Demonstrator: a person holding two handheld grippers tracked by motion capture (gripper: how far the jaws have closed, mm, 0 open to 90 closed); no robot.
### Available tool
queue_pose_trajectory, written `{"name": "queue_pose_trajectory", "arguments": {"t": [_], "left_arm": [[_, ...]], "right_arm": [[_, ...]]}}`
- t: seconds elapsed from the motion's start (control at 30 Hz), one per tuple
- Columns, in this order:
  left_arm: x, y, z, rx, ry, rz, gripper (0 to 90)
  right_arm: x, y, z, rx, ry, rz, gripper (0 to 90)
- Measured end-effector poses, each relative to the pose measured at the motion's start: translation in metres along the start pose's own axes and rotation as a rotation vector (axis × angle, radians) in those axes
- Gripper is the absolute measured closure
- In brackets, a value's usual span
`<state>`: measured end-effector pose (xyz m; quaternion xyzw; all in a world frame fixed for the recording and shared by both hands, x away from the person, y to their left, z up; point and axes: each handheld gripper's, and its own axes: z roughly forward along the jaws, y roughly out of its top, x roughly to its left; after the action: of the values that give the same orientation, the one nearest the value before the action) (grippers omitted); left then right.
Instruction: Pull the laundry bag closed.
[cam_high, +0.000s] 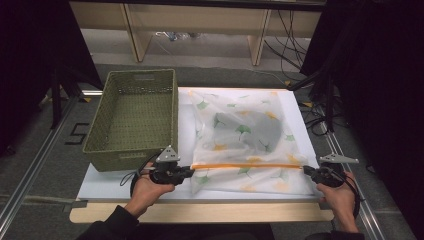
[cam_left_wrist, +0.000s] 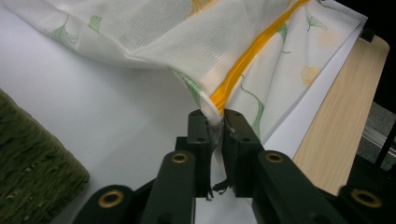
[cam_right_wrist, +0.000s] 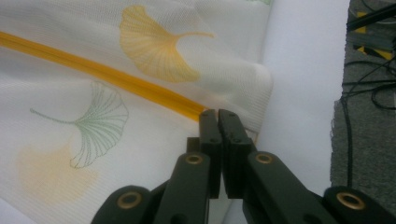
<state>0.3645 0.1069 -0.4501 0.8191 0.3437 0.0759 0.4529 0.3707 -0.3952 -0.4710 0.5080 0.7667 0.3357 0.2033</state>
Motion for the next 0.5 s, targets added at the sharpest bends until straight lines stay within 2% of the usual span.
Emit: {"name": "queue_pose_trajectory", "arguments": {"t": [0.03, 0.07, 0.1, 0.13, 0.17, 0.2, 0.23, 0.3, 0.4, 0.43, 0.47, 0.5], "left_arm": [[0.000, 0.000, 0.001, 0.009, -0.008, -0.005, 76.4], [0.000, -0.001, 0.002, 0.025, -0.022, -0.010, 70.1], [0.000, -0.002, 0.003, 0.029, -0.017, 0.002, 63.2], [0.000, -0.003, 0.003, 0.028, -0.005, -0.002, 59.2], [0.002, -0.004, 0.002, 0.051, 0.003, 0.000, 55.4], [0.001, -0.005, 0.002, 0.042, 0.006, -0.018, 52.4], [0.003, -0.005, 0.000, 0.051, 0.011, -0.009, 49.5], [0.004, -0.005, -0.002, 0.049, 0.012, -0.020, 43.7], [0.004, -0.010, -0.004, 0.069, 0.025, -0.031, 40.4], [0.004, -0.012, -0.004, 0.068, 0.025, -0.030, 40.3], [0.004, -0.013, -0.005, 0.081, 0.028, -0.009, 40.1], [0.003, -0.014, -0.004, 0.078, 0.024, -0.024, 39.7]], "right_arm": [[0.002, 0.000, 0.000, 0.004, -0.017, -0.005, 88.6], [0.001, 0.000, 0.001, 0.004, -0.031, -0.030, 86.1], [0.003, 0.001, -0.001, 0.020, -0.035, -0.004, 82.8], [0.002, 0.000, 0.001, -0.010, -0.044, -0.020, 77.9], [0.002, 0.002, 0.002, -0.013, -0.025, -0.007, 72.3], [0.002, 0.001, 0.003, -0.038, -0.018, -0.004, 70.1], [0.005, 0.003, 0.002, -0.027, -0.004, 0.028, 67.7], [0.012, 0.005, 0.003, -0.061, 0.005, 0.020, 60.0], [0.018, 0.008, 0.004, -0.072, 0.034, 0.014, 56.4], [0.019, 0.010, 0.004, -0.077, 0.021, -0.024, 54.7], [0.021, 0.011, 0.005, -0.077, 0.068, -0.015, 53.2], [0.023, 0.012, 0.005, -0.088, 0.068, -0.018, 52.4]]}}
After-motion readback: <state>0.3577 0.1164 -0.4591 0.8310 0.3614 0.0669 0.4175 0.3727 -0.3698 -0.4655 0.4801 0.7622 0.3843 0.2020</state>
